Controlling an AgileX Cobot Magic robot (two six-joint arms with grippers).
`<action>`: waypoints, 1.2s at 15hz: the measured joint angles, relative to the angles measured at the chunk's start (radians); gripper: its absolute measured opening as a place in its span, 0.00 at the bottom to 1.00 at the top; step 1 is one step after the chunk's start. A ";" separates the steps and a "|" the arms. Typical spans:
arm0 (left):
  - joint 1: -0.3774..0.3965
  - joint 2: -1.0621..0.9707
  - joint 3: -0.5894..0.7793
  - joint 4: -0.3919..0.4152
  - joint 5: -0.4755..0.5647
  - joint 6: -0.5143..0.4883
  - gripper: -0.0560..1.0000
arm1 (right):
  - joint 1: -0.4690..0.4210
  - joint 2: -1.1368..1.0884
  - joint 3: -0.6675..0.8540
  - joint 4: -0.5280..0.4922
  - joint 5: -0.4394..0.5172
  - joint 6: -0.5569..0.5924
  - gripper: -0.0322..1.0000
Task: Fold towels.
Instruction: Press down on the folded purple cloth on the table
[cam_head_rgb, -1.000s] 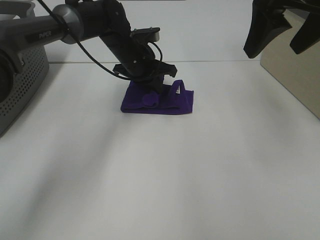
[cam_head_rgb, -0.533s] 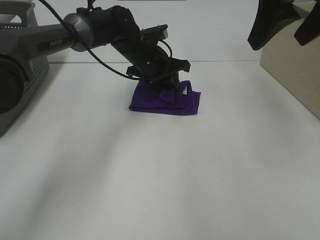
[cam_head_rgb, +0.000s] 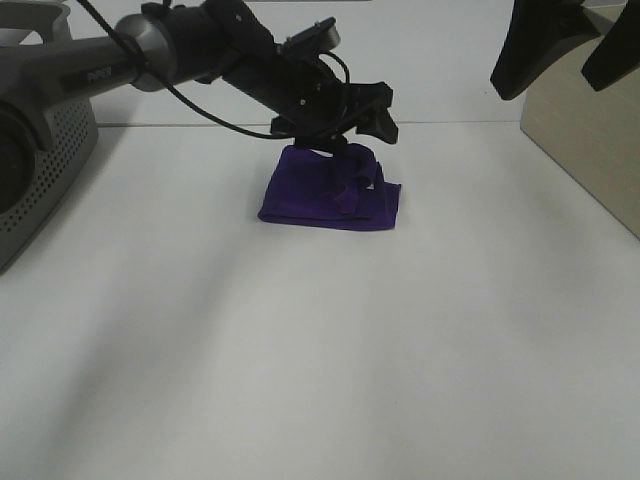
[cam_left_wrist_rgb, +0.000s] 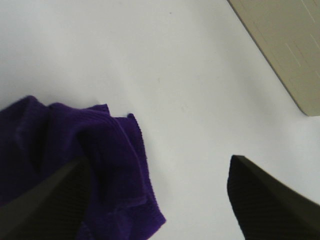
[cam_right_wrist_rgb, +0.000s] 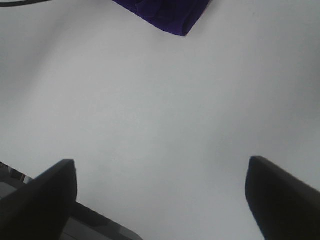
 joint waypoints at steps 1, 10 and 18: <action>0.023 -0.024 0.000 0.043 0.003 0.006 0.71 | 0.000 0.000 0.000 0.000 0.000 -0.002 0.89; 0.158 -0.123 -0.005 0.518 0.237 -0.109 0.71 | 0.000 0.174 -0.011 0.128 -0.212 -0.270 0.88; 0.288 -0.274 -0.016 0.748 0.470 -0.216 0.71 | 0.000 0.691 -0.478 0.434 -0.236 -0.803 0.87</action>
